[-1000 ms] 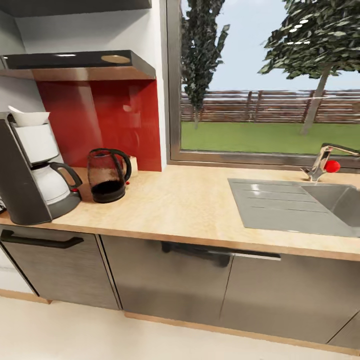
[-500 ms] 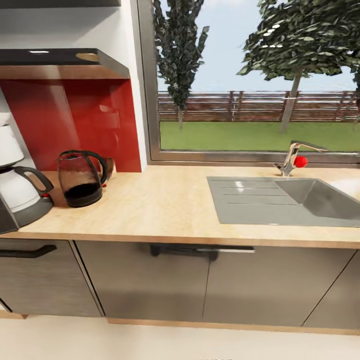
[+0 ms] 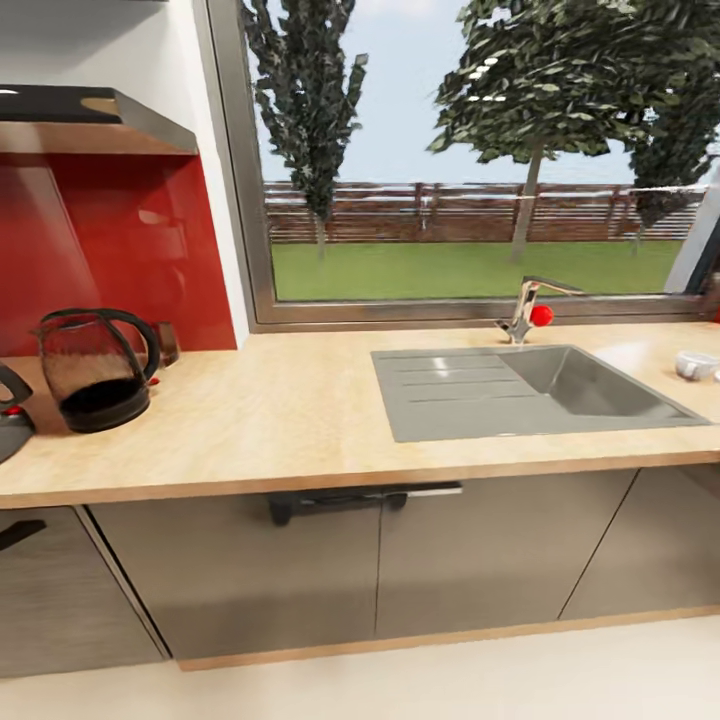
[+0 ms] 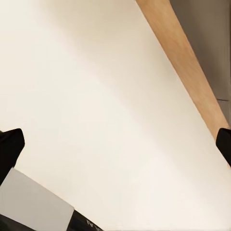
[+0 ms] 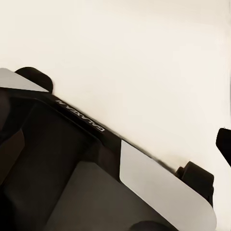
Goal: Set up a coffee station on the kitchen countertop: keep the coffee maker on the countertop, move the bottle of coffee from the kitchen shelf to the counter next to the coffee maker, place a paper coffee filter on top of the coffee maker, put the saucer next to the coffee maker with the coffee cup on the saucer, and place the electric kettle next to the coffee maker.
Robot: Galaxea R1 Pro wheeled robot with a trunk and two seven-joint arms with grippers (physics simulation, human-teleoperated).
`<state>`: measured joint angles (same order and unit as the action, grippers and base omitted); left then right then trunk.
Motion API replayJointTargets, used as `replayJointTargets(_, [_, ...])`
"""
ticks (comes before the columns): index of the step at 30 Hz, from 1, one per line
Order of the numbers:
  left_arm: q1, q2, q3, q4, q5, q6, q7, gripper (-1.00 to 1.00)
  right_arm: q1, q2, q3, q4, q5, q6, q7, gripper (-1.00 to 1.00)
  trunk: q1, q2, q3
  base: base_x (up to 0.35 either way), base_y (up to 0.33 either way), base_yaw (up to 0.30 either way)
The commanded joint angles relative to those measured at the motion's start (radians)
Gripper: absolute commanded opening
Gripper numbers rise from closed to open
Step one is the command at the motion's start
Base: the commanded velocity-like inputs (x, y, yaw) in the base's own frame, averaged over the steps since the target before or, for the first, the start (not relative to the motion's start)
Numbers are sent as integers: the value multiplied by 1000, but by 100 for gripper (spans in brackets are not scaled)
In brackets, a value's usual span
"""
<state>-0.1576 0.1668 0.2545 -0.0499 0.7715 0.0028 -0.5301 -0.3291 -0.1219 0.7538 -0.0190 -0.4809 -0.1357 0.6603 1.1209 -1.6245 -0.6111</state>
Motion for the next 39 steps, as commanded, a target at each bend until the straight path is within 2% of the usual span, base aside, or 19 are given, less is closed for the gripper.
replayJointTargets(1, [0,0,8,1,-4,0,-4,100,-1,0,9,1,-7,-4,3,100,0,0,-1,0,0,-266])
replayJointTargets(10, [0,0,6,1,-4,0,-4,100,-1,0,9,1,-7,-4,2,100,0,0,-1,0,0,-247])
replayJointTargets(26, [0,0,5,1,-4,0,-2,100,-1,-1,9,-1,-7,-5,-40,100,0,0,-1,0,0,-37])
replayJointTargets(39, [0,0,5,1,-4,0,-2,100,-1,-1,9,0,-7,-4,-42,100,0,0,-1,0,0,-251])
